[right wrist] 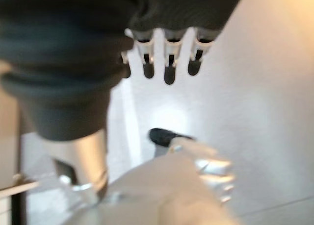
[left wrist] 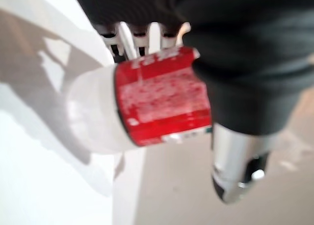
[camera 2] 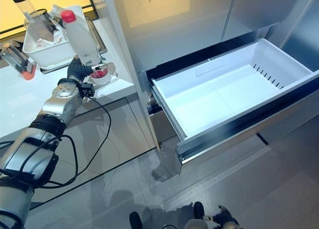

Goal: Take the drinks into the refrigerator

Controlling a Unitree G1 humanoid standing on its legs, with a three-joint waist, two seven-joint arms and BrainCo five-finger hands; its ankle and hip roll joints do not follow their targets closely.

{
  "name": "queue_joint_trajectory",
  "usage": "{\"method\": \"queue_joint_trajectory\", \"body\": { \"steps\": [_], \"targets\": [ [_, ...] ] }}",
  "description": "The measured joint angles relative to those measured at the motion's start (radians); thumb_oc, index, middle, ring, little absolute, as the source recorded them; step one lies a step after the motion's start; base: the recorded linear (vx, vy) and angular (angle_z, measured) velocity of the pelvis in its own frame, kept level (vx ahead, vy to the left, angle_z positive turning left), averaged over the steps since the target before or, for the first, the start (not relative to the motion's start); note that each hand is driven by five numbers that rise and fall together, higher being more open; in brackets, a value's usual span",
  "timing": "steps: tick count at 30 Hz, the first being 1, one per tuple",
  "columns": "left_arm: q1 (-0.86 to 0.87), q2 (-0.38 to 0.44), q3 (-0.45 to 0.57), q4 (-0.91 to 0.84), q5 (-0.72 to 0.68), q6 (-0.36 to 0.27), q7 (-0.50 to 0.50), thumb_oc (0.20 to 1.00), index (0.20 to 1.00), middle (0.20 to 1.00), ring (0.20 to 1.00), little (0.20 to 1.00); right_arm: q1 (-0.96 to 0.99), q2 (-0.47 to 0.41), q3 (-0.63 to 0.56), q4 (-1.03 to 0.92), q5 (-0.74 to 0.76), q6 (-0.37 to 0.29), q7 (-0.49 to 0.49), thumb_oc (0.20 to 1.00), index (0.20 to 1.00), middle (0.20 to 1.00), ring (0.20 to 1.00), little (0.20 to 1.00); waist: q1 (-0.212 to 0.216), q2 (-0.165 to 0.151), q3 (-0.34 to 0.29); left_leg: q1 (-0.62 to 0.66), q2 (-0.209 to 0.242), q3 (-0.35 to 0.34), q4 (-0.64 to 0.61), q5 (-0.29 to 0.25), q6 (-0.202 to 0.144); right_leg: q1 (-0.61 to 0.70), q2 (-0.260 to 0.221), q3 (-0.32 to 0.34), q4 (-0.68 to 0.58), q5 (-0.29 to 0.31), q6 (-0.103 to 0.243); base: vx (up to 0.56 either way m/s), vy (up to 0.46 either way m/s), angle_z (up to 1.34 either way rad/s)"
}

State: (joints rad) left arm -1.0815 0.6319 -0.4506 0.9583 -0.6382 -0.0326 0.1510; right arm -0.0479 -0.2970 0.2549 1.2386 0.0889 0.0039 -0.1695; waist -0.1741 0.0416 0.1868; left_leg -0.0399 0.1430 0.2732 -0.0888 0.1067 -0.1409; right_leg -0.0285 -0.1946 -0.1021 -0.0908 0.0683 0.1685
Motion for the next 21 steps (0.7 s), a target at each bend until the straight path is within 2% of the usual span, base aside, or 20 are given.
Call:
{"method": "queue_joint_trajectory", "body": {
  "steps": [8, 9, 10, 14, 21],
  "targets": [
    [0.019, -0.031, 0.003, 0.01, 0.105, -0.009, 0.015, 1.0, 1.0, 1.0, 1.0, 1.0, 0.01, 0.007, -0.006, 0.002, 0.001, -0.008, 0.007, 1.0, 1.0, 1.0, 1.0, 1.0, -0.007, -0.001, 0.002, 0.009, 0.0, 0.015, 0.0, -0.001, 0.001, -0.002, 0.0, 0.013, 0.0, 0.005, 0.001, 0.0, -0.005, -0.05],
    [0.02, -0.034, 0.006, 0.01, 0.109, -0.009, 0.017, 0.454, 0.454, 0.454, 0.454, 0.454, 0.011, 0.007, -0.007, 0.002, 0.001, -0.009, 0.008, 1.0, 1.0, 1.0, 1.0, 1.0, -0.008, -0.002, 0.002, 0.01, 0.0, 0.017, 0.0, -0.001, 0.002, -0.002, 0.0, 0.014, 0.0, 0.006, 0.001, 0.0, -0.006, -0.05],
    [0.024, -0.036, 0.012, 0.01, 0.114, -0.012, 0.02, 0.2, 0.2, 0.2, 0.2, 0.2, 0.011, 0.007, -0.007, 0.002, 0.001, -0.009, 0.008, 1.0, 1.0, 1.0, 1.0, 1.0, -0.008, -0.002, 0.002, 0.01, 0.0, 0.019, 0.0, -0.002, 0.002, -0.003, 0.0, 0.017, 0.0, 0.007, 0.001, -0.02, -0.008, -0.08],
    [0.048, -0.066, 0.09, -0.011, 0.103, -0.028, 0.053, 0.2, 0.2, 0.2, 0.2, 0.2, 0.013, 0.007, -0.008, -0.001, 0.001, -0.02, 0.008, 1.0, 1.0, 1.0, 1.0, 1.0, -0.008, -0.005, 0.004, 0.01, 0.0, 0.028, 0.0, -0.002, 0.003, -0.012, 0.0, 0.035, 0.0, 0.012, 0.0, -0.02, -0.023, -0.09],
    [0.113, -0.104, 0.076, -0.149, 0.111, -0.044, 0.067, 0.2, 0.2, 0.2, 0.2, 0.2, 0.015, 0.008, -0.009, 0.004, 0.001, -0.021, 0.007, 1.0, 1.0, 1.0, 1.0, 1.0, -0.006, -0.016, 0.008, 0.011, 0.0, 0.026, 0.0, -0.002, 0.003, -0.009, 0.0, 0.034, 0.0, 0.013, 0.001, 0.0, -0.007, 0.01]
  ]
}}
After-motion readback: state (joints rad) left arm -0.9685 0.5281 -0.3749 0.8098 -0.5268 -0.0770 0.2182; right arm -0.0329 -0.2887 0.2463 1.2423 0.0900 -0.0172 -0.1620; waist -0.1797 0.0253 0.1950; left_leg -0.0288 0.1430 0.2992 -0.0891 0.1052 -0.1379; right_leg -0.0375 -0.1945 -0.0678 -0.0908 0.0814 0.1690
